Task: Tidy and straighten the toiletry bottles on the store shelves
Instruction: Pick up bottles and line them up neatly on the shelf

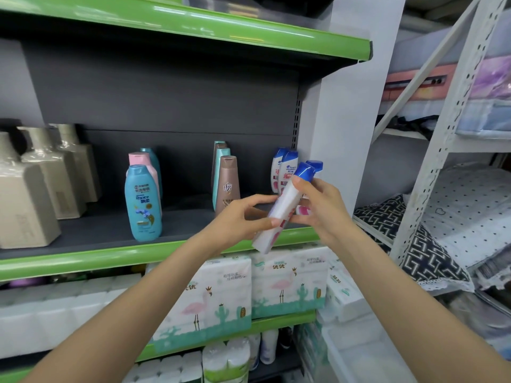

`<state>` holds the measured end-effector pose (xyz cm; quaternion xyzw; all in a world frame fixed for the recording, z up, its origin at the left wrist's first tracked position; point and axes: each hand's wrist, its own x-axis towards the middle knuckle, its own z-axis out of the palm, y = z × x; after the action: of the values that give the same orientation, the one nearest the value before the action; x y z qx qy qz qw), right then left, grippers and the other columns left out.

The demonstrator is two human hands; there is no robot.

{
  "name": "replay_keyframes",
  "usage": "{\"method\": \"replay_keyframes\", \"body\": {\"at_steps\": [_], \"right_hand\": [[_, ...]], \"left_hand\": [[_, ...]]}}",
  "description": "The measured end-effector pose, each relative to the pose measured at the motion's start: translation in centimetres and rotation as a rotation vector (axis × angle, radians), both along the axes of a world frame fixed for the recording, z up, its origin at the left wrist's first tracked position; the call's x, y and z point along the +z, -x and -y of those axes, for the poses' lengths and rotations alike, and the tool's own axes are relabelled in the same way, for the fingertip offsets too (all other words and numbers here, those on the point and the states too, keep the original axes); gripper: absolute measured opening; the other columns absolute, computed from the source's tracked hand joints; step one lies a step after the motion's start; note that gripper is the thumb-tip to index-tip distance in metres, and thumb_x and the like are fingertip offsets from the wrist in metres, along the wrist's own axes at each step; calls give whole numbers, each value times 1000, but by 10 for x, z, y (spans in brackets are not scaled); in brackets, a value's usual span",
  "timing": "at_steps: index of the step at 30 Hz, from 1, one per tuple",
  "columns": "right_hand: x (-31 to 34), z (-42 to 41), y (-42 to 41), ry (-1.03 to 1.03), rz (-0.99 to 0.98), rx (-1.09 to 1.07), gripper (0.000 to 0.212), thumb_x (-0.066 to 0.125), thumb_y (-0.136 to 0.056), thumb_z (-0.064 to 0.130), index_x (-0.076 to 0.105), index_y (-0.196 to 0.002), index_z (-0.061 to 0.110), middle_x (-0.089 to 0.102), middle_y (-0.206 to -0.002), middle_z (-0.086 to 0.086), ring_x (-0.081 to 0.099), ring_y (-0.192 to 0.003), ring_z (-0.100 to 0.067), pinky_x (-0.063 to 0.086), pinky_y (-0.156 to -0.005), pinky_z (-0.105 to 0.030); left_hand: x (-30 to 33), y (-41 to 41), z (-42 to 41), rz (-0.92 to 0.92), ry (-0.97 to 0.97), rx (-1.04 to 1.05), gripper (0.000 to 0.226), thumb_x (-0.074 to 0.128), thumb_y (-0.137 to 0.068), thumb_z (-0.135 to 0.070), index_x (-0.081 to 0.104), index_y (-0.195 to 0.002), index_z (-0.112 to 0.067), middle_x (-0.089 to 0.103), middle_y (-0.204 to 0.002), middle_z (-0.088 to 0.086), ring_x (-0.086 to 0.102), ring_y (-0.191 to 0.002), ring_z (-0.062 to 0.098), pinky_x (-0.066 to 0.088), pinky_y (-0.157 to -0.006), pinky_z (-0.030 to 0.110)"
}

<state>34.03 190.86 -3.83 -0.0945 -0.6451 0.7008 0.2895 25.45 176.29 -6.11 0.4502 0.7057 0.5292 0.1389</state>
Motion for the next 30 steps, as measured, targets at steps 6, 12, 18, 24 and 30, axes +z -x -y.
{"method": "replay_keyframes", "body": {"at_steps": [6,12,18,24,30], "right_hand": [[-13,-8,-1,112,-23,78,25,52,-95,15,57,-116,3,64,-108,-16,66,-98,-28,57,-79,-45],[-14,-9,-2,21,67,40,23,55,-93,14,56,-114,4,70,-96,-9,70,-88,-22,60,-71,-32],[-17,-10,-6,125,-36,25,21,55,-93,11,58,-113,4,66,-111,-16,70,-90,-21,60,-71,-29],[-25,-13,-16,177,-93,65,22,53,-93,8,57,-115,5,64,-118,-17,69,-94,-23,59,-71,-30],[-30,-13,-18,242,-142,160,22,50,-95,8,57,-116,7,66,-114,-13,69,-95,-20,58,-72,-28]], "left_hand": [[-11,8,5,-180,108,93,55,74,-77,-31,49,-124,-45,69,-104,-5,64,-93,9,54,-83,31],[-17,11,7,-451,81,238,64,79,-71,-32,51,-128,-39,67,-102,-6,61,-89,7,50,-83,26],[-21,14,9,-572,-30,289,58,79,-70,-26,56,-123,-29,61,-110,-7,54,-100,7,43,-87,22],[-23,24,22,-351,111,188,45,74,-77,-26,58,-119,-28,63,-111,-16,61,-97,0,47,-87,16],[-27,21,26,15,-71,112,30,71,-79,-15,67,-108,-22,72,-101,-8,67,-92,9,55,-76,22]]}}
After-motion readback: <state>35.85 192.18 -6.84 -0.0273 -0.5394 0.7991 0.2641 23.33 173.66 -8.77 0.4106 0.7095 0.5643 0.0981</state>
